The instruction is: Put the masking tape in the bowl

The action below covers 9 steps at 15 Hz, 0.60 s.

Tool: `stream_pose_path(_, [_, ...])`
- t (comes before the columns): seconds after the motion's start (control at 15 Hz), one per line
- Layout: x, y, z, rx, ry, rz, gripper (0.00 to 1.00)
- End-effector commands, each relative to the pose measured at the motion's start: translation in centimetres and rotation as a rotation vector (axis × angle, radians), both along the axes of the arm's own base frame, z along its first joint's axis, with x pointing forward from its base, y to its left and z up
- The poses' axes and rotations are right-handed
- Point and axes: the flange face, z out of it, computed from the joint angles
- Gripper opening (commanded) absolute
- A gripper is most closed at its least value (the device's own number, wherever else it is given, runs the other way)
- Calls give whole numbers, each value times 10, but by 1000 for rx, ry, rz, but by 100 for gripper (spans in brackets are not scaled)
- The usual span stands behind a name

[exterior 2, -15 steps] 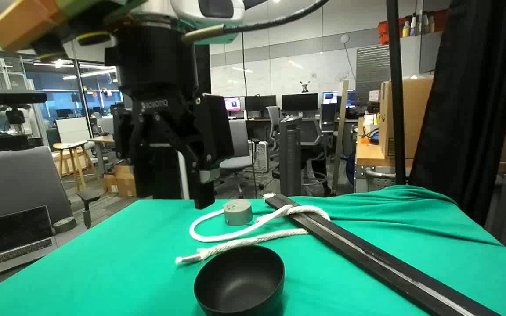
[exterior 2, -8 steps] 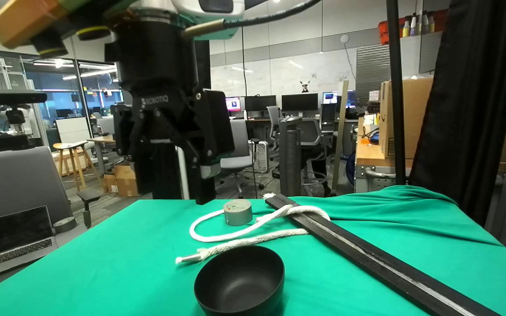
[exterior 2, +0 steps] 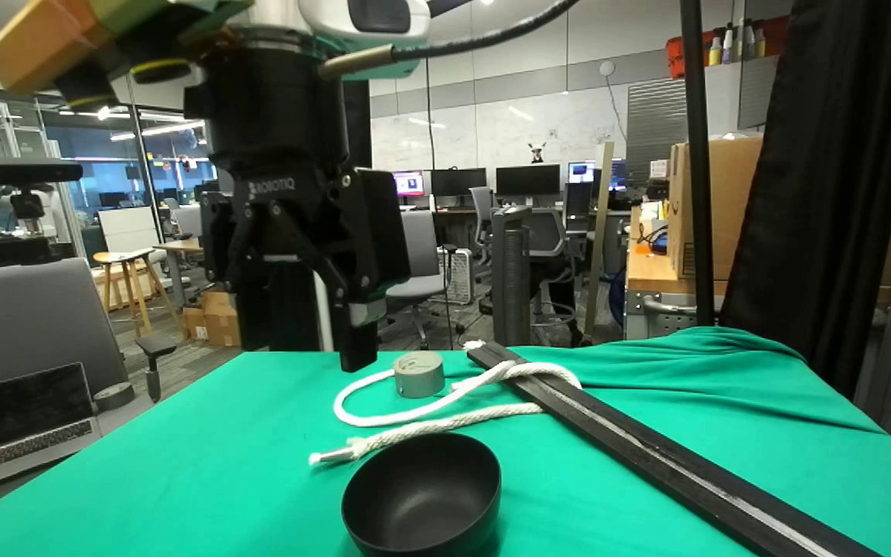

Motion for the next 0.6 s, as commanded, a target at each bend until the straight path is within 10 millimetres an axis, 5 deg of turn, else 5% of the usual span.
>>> stream_pose_path(0.0, [10,0,10,-4,-13,-73,100])
stream_pose_path(0.53, [78,38,39,36,4,-355,100])
